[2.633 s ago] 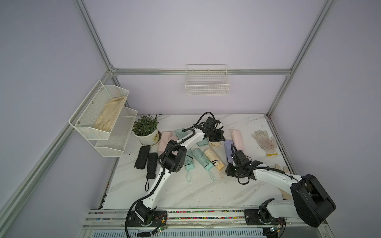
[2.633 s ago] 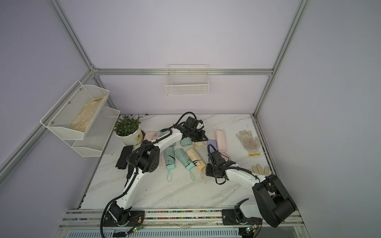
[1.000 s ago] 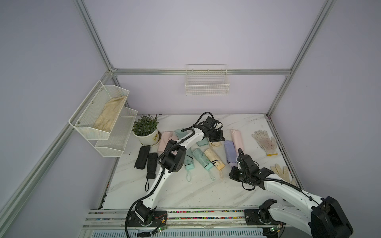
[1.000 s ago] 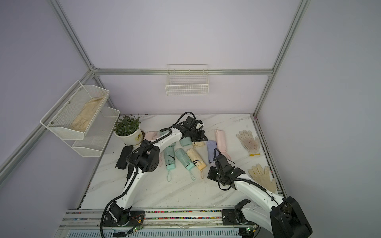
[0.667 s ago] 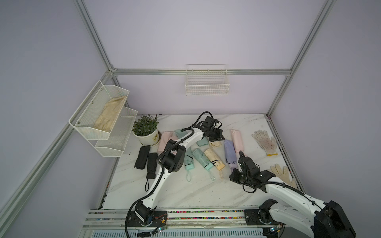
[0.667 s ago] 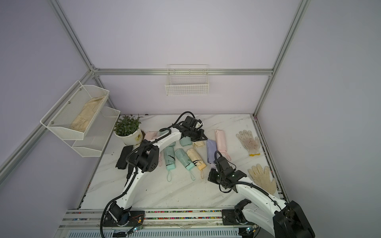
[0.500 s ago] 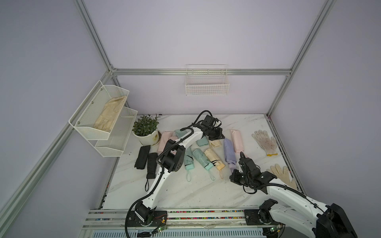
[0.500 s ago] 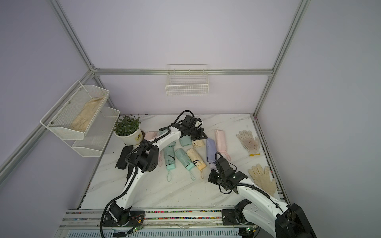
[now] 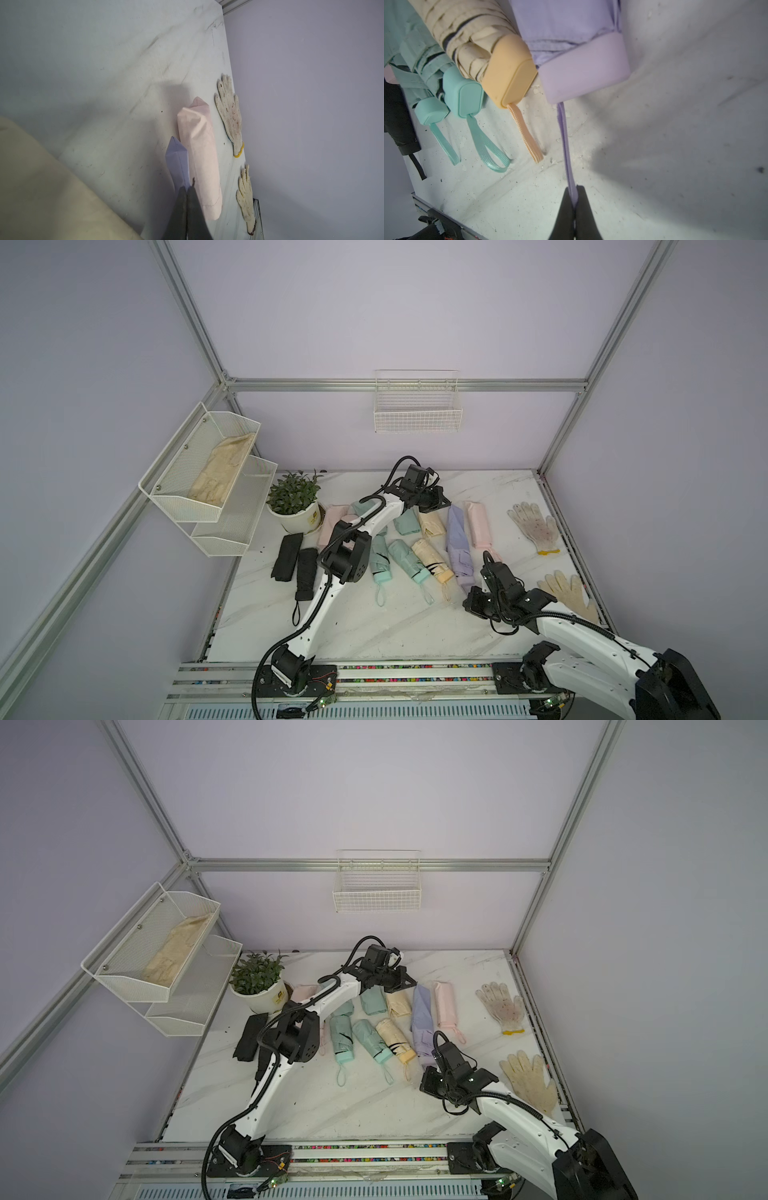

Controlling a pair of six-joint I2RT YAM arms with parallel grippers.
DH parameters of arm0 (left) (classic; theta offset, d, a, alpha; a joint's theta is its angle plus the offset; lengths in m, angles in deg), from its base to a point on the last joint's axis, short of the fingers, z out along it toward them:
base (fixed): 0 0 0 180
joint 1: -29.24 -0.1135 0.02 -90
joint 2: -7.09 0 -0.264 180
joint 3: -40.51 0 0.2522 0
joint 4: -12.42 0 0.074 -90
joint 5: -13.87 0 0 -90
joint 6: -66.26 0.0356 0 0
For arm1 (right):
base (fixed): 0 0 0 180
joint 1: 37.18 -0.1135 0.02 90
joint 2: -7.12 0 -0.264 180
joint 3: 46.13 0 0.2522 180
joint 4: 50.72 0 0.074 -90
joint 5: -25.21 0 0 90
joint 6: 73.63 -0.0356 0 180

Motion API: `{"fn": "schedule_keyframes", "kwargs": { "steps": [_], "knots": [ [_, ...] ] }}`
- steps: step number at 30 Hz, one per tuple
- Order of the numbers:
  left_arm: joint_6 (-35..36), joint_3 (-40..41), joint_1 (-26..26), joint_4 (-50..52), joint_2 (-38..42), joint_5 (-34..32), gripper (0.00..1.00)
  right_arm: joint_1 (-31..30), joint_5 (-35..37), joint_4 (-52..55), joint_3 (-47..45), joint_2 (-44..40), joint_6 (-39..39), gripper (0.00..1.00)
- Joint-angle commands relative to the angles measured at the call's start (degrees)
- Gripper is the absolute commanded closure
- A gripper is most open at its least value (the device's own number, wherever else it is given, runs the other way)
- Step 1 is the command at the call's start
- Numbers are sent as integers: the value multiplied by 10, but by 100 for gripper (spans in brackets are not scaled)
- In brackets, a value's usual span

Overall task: Take umbrellas out of sleeves
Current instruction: Take out the umbrella from the umbrella sleeve, then place the umbrella sleeve at the center of the board.

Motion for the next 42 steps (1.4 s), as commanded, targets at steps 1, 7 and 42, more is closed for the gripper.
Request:
{"fn": "schedule_keyframes", "kwargs": {
  "steps": [1, 7, 42],
  "knots": [
    [-30, -49, -9, -60, -7, 11, 100, -4, -1, 2, 9, 0, -19, 100],
    [-67, -53, -12, -128, -23, 19, 100, -4, 7, 7, 6, -9, -27, 100],
    [-61, -79, -46, -141, -31, -20, 25, -4, 16, 3, 46, 33, -22, 100]
  ]
}}
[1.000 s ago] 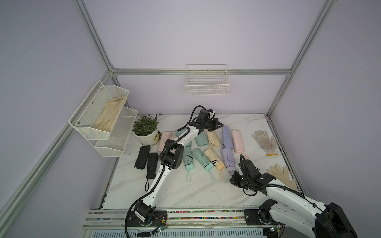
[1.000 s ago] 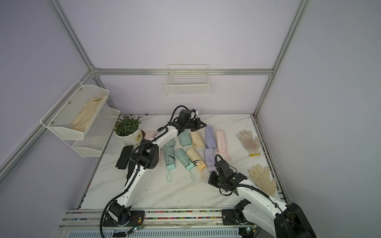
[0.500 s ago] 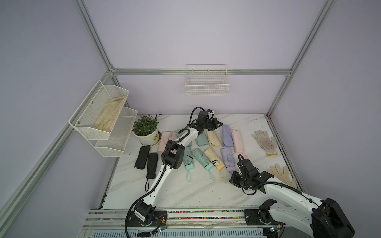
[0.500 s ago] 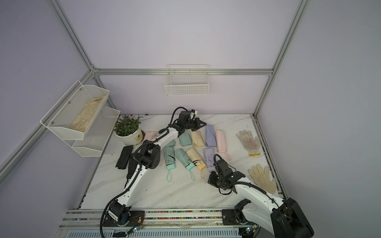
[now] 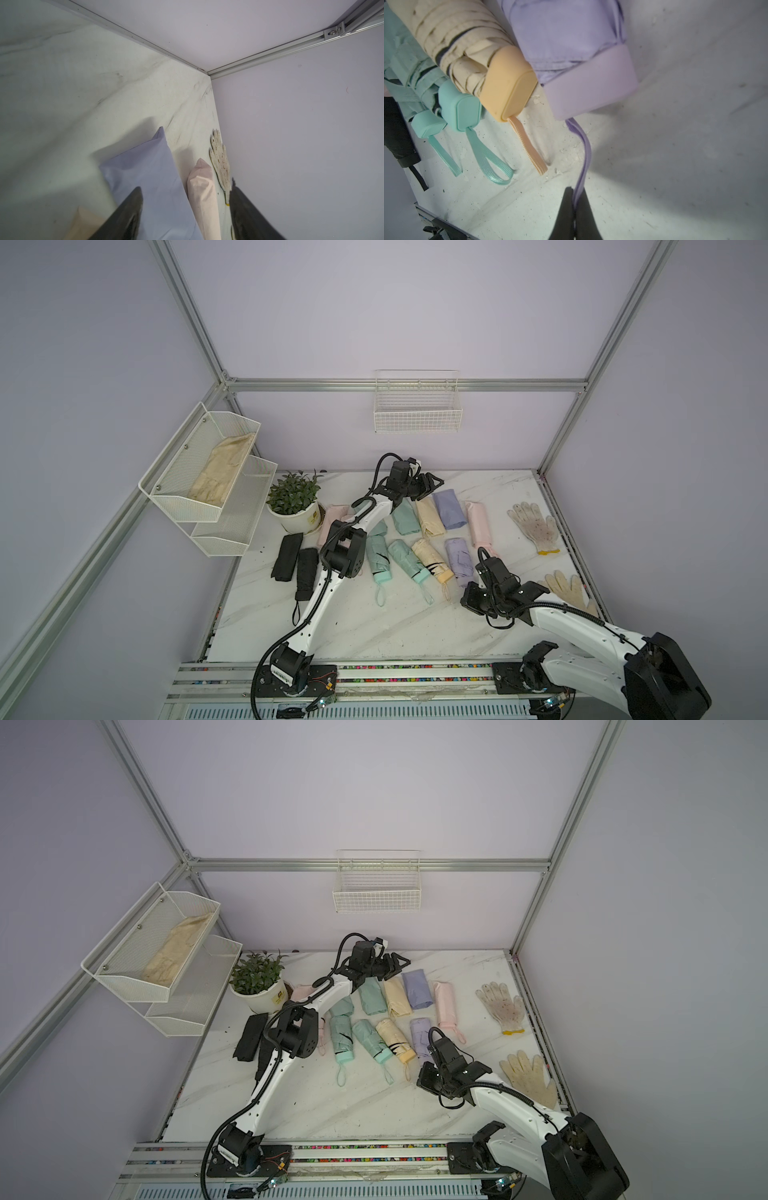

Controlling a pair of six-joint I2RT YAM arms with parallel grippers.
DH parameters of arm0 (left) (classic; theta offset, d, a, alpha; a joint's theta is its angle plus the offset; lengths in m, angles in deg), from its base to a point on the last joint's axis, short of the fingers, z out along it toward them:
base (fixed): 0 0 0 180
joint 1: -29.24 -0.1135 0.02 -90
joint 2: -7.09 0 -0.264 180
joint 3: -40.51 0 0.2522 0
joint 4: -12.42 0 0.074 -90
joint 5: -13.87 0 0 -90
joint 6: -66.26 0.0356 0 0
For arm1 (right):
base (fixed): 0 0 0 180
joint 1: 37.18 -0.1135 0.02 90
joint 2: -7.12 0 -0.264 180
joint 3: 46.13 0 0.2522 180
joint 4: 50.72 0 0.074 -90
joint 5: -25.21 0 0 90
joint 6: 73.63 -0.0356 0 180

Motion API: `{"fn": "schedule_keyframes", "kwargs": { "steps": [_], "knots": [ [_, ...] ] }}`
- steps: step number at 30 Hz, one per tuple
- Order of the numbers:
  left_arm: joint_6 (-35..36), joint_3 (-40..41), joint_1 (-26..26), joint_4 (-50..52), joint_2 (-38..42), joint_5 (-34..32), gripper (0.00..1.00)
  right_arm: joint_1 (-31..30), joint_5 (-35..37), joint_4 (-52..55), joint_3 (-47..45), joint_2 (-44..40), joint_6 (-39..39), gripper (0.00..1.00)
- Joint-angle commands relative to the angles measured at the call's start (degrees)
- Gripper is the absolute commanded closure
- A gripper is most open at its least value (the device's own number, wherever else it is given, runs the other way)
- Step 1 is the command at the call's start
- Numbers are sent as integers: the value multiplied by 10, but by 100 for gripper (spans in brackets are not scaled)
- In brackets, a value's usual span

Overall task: Take umbrellas out of sleeves
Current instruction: Place the umbrella sleeve at the center of the board, then move the umbrella to the center of the board.

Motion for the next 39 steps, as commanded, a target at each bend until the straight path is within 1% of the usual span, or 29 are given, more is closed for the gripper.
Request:
{"fn": "schedule_keyframes", "kwargs": {
  "steps": [1, 5, 9, 11, 12, 13, 15, 16, 18, 20, 21, 23, 25, 27, 31, 34, 35, 37, 39],
  "knots": [
    [31, -24, 3, 18, 50, -13, 25, -2, 11, 9, 16, -21, 2, 100],
    [40, 46, 4, 19, 114, -10, 27, -2, 14, 35, 20, -57, 5, 98],
    [69, 138, 15, 19, 211, 1, 29, -2, 17, 56, 21, -99, 10, 90],
    [94, 196, 27, 19, 270, -7, 29, -2, 15, 58, 17, -123, 11, 79],
    [107, 228, 32, 20, 301, -12, 29, -3, 15, 58, 15, -134, 13, 71],
    [118, 258, 38, 20, 329, -17, 29, -2, 15, 59, 15, -143, 13, 65],
    [138, 323, 48, 23, 389, -23, 29, -1, 17, 65, 19, -157, 19, 54],
    [145, 351, 51, 23, 411, -25, 29, -2, 18, 68, 23, -160, 23, 51],
    [164, 411, 58, 23, 460, -25, 29, -1, 20, 80, 39, -166, 30, 50],
    [176, 463, 63, 24, 499, -26, 29, -1, 26, 98, 59, -170, 40, 46],
    [182, 489, 66, 25, 517, -27, 29, -2, 31, 108, 70, -173, 46, 45],
    [184, 538, 70, 27, 544, -28, 29, -1, 35, 127, 92, -180, 56, 41],
    [184, 583, 76, 26, 566, -31, 30, -2, 33, 139, 106, -186, 66, 35],
    [184, 627, 86, 24, 588, -41, 30, -1, 24, 135, 107, -189, 71, 35],
    [182, 687, 108, 19, 622, -64, 30, -1, 38, 127, 113, -169, 81, 33],
    [180, 714, 113, 20, 638, -67, 31, -1, 76, 125, 132, -124, 89, 33],
    [180, 720, 114, 21, 643, -68, 31, -1, 102, 127, 137, -102, 88, 31],
    [178, 734, 114, 21, 651, -70, 31, -1, 150, 128, 149, -57, 90, 22],
    [179, 748, 117, 21, 661, -73, 31, -1, 180, 118, 159, 4, 100, 19]
  ]
}}
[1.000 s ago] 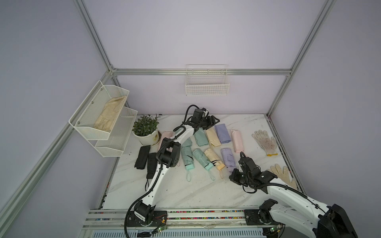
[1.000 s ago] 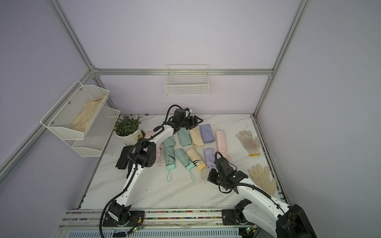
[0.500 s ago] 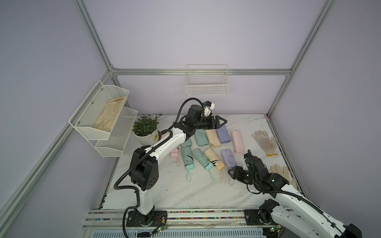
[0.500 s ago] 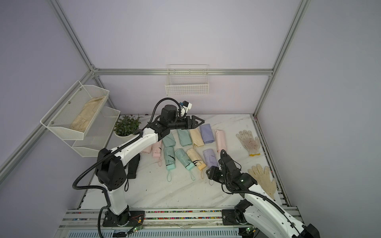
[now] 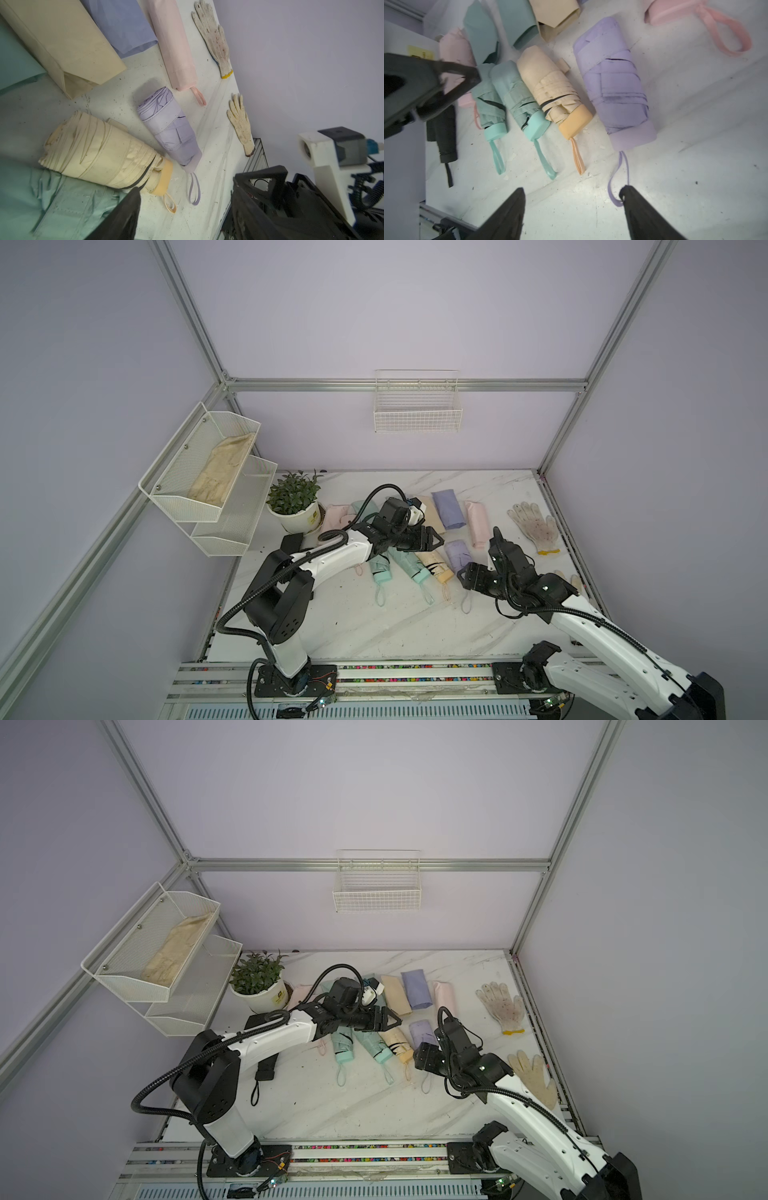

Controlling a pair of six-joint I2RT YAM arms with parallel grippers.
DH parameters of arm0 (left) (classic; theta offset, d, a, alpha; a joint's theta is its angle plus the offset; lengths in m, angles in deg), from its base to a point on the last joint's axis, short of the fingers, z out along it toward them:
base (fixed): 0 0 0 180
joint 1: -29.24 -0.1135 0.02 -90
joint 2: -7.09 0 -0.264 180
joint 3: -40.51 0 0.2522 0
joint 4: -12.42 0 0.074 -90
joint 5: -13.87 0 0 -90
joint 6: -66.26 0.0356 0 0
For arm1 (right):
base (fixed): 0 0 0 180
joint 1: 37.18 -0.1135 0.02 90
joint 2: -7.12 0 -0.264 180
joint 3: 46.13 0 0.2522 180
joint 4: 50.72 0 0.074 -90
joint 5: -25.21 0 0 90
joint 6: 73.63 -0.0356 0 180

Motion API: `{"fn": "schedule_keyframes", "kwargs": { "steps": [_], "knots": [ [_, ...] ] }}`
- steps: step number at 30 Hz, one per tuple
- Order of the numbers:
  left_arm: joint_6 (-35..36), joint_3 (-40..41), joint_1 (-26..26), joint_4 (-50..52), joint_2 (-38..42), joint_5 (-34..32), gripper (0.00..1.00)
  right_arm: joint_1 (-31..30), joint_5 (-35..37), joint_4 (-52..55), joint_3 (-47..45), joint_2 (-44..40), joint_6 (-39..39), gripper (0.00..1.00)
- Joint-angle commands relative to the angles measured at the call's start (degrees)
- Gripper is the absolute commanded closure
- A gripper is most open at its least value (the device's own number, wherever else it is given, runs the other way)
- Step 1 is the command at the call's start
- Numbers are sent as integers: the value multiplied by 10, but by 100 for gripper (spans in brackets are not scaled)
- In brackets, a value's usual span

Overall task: Take umbrellas out of sleeves
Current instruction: Move the umbrella to the center of the board.

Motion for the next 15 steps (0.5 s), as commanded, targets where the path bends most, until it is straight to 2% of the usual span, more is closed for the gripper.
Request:
{"fn": "schedule_keyframes", "kwargs": {
  "steps": [1, 6, 9, 15],
  "knots": [
    [17, 22, 0, -21, 49, -11, 31, -1, 82, -5, 25, 73, 16, 18],
    [38, 26, -1, 7, 59, -8, 31, 0, 126, -22, 72, 198, 30, 12],
    [48, 12, -2, 18, 55, 13, 31, 3, 142, -33, 98, 245, 40, 11],
    [54, 5, -2, 19, 42, 14, 31, 12, 155, -45, 140, 317, 51, 12]
  ]
}}
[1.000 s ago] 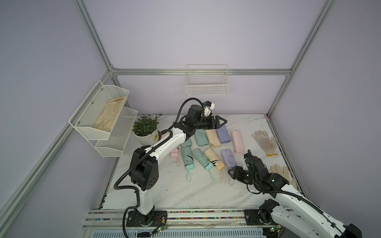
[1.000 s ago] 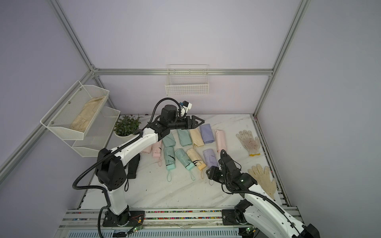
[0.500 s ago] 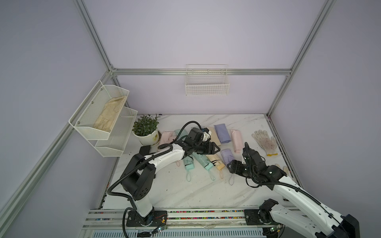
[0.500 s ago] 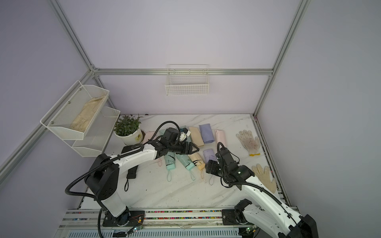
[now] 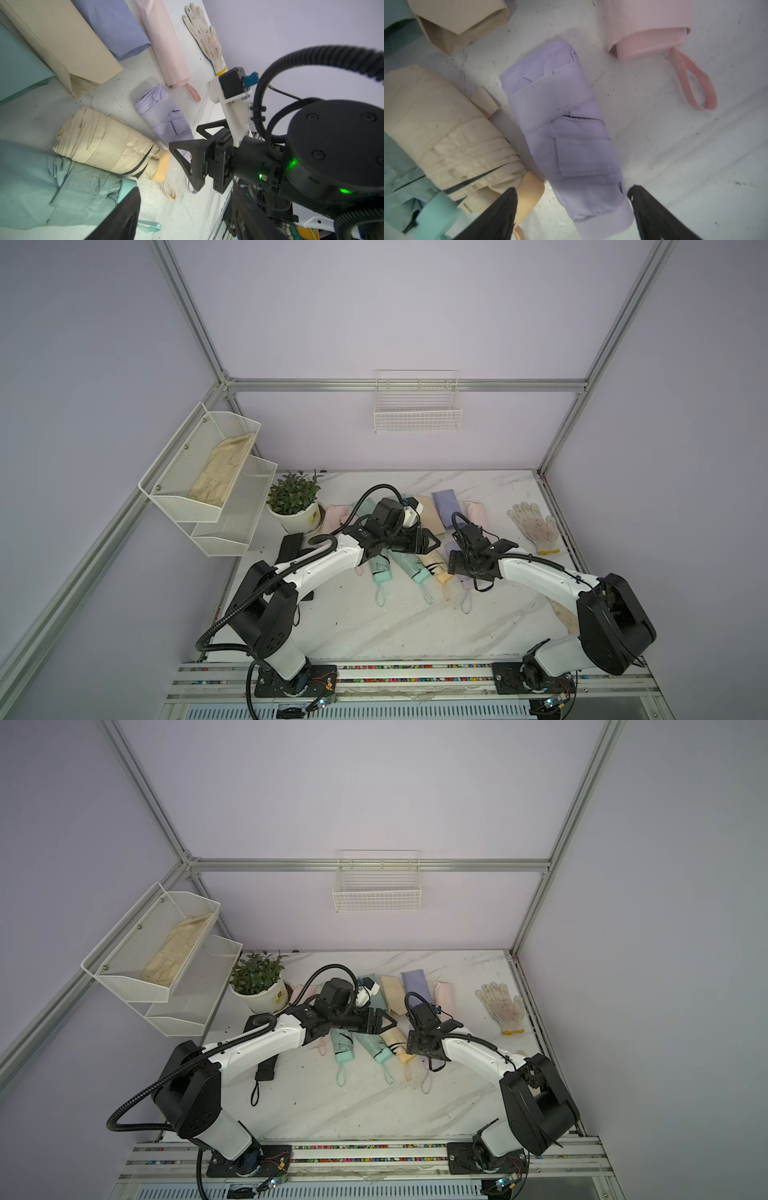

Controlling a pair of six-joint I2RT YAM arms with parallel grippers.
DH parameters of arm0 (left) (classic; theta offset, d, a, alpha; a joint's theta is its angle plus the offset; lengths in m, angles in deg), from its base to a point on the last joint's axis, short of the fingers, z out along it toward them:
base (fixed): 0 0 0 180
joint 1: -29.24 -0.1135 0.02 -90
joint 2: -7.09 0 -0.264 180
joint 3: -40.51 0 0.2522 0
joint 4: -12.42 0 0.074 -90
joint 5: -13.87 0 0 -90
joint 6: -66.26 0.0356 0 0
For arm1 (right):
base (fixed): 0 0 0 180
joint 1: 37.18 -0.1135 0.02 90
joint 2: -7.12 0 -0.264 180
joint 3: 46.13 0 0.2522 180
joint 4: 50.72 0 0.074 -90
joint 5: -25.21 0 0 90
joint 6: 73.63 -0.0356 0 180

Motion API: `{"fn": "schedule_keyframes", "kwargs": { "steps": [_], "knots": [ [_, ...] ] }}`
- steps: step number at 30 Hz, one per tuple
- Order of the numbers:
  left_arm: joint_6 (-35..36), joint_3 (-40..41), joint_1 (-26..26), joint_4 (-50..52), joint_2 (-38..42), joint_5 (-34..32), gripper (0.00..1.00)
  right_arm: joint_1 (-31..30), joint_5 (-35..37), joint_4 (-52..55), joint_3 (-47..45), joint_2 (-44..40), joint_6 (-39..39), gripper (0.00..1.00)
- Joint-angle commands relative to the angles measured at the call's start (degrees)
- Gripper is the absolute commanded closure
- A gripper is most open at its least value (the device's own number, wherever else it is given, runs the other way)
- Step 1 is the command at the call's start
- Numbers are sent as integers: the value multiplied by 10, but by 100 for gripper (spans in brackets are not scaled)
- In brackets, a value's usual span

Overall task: Take umbrellas out of sleeves
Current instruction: Move the umbrella to the center of the board.

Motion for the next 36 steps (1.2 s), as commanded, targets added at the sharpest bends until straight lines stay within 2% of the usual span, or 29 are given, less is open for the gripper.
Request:
{"fn": "schedule_keyframes", "kwargs": {
  "steps": [1, 11, 25, 36],
  "knots": [
    [19, -14, -2, -4, -4, 19, 31, 9, 20, -18, 24, 31, 13, 12],
    [-15, 10, -1, -53, -7, 24, 32, 29, -9, -58, 23, 83, 25, 16],
    [20, 19, -2, -1, 9, 13, 32, 50, -35, -100, 37, 118, 22, 38],
    [36, 24, -10, 3, 20, 14, 32, 63, -37, -86, 112, 164, 25, 42]
  ]
}}
